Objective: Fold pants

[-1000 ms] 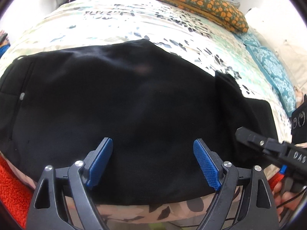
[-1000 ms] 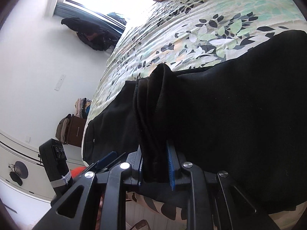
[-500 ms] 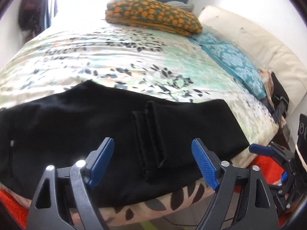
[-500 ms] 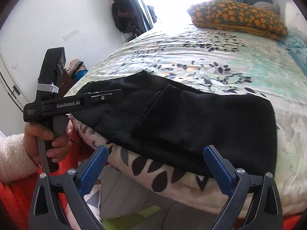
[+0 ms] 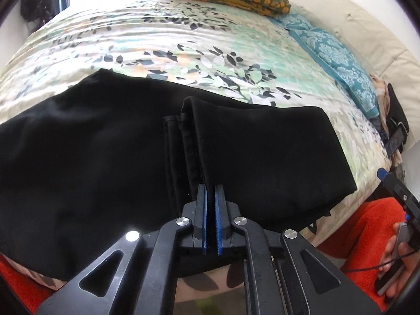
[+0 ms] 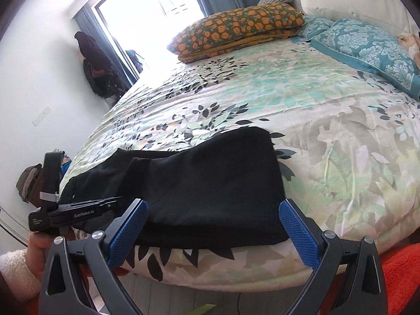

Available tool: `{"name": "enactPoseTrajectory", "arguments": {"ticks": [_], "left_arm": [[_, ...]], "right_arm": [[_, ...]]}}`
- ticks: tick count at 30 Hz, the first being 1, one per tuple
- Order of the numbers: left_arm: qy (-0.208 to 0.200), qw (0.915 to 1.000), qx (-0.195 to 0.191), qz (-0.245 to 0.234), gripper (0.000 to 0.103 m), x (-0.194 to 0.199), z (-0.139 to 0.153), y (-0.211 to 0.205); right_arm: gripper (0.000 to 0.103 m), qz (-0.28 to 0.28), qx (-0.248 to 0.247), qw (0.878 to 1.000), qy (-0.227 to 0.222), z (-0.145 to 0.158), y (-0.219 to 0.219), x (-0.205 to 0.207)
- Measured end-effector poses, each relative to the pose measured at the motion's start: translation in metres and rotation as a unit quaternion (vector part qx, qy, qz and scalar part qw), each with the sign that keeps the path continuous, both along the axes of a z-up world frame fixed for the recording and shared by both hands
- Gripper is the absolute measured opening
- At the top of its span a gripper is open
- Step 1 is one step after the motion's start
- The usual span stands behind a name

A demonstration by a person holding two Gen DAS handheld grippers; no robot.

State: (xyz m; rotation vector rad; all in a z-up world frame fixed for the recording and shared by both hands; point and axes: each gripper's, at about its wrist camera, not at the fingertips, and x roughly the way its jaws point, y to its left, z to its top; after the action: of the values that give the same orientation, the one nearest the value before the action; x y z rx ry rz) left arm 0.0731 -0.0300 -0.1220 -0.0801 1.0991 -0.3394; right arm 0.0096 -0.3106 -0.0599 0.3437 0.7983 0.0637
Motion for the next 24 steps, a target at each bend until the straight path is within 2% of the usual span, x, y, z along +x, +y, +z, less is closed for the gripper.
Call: {"name": "enactPoseTrajectory", "arguments": {"ticks": [3,5,9,13,14,16,18,20,22,24], "left_arm": [[0.007,0.9996,0.026,-0.003,0.005,-0.003,-0.009,0.004],[0.016,0.9997,0.020,0.005,0.005,-0.002,-0.017,0.005],[0.007,0.9995,0.029,0.005,0.005,-0.001,-0.014,0.006],[0.019,0.9996,0.001,0.019,0.006,0.001,-0.015,0.018],[0.020,0.9996,-0.012,0.019,0.009,0.001,-0.013,0.021],[0.014,0.9984,-0.038,0.039,0.022,0.001,-0.004,0.034],[-0.003,0.9950,-0.058,0.081,0.073,0.003,0.005,0.053],[-0.013,0.9913,-0.068,0.112,0.077,0.007,0.008,0.066],[0.014,0.9916,-0.073,0.106,0.077,0.017,-0.001,0.065],[0.038,0.9939,-0.059,0.085,0.077,0.023,-0.012,0.052]], "right_arm": [[0.100,-0.018,-0.048,0.998,0.028,-0.009,-0.007,0.015],[0.100,-0.015,-0.071,0.995,0.067,-0.025,-0.003,0.034],[0.100,0.038,-0.116,0.981,0.147,-0.070,0.023,0.060],[0.100,0.042,-0.123,0.981,0.144,-0.078,0.030,0.058],[0.100,0.044,-0.130,0.980,0.142,-0.078,0.031,0.057],[0.101,0.042,-0.131,0.980,0.141,-0.077,0.031,0.054],[0.101,0.039,-0.125,0.981,0.143,-0.077,0.029,0.053],[0.102,0.037,-0.123,0.981,0.144,-0.078,0.028,0.054],[0.102,0.038,-0.122,0.982,0.143,-0.079,0.028,0.054],[0.102,0.038,-0.124,0.981,0.141,-0.078,0.029,0.053]]}}
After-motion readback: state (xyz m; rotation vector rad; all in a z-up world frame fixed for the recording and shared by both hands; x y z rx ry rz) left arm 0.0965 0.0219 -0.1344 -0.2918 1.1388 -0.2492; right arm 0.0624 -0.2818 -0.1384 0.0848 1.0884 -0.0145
